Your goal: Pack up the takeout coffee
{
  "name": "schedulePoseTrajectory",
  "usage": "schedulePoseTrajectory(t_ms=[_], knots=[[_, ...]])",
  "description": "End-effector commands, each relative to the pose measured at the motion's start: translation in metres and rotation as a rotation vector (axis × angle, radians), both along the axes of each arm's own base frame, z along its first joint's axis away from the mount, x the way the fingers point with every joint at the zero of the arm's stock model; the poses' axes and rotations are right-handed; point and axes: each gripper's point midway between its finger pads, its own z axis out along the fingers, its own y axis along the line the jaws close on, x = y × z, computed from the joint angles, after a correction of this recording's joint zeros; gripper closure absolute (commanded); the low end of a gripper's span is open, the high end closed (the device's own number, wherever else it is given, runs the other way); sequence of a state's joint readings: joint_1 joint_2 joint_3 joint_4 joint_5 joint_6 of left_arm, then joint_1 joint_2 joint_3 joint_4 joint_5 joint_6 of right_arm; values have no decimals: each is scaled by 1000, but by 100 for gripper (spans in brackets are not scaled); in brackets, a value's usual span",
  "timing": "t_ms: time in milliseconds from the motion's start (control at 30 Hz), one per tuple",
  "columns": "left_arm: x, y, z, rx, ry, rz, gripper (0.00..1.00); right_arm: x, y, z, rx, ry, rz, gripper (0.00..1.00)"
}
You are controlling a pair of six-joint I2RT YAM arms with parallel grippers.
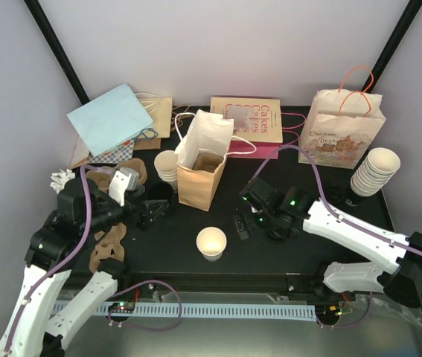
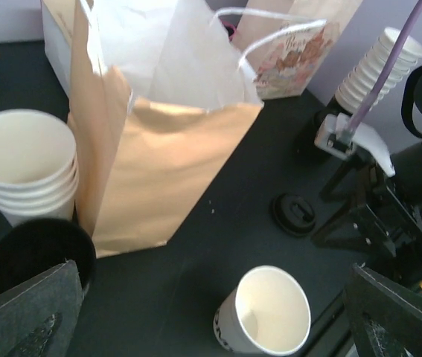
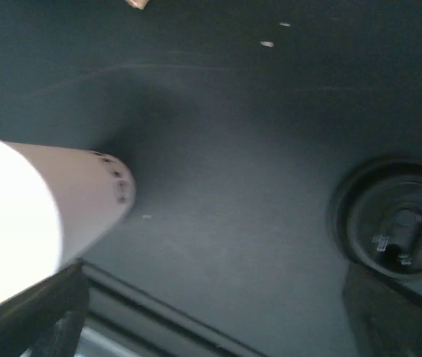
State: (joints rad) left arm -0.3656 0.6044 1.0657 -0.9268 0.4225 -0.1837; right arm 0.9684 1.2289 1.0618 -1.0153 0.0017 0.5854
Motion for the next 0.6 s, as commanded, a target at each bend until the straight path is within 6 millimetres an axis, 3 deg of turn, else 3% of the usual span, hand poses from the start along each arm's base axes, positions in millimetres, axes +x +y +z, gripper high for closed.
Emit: schedulePoseTrajectory(t_ms=[0,233,433,567], knots=[[-13,7,-25,-1,94,33,1,19,-39,-23,-79,-62,-199,0],[-11,21,-46,17,175,141,1,34,-72,-50,-99,-33,-404,0],[-13,24,-52,42,178,139,1,39,-80,-69,-68,3,-452,0],[-13,23,-55,48,185,132,1,43,-86,-80,-140,9,-476,0]])
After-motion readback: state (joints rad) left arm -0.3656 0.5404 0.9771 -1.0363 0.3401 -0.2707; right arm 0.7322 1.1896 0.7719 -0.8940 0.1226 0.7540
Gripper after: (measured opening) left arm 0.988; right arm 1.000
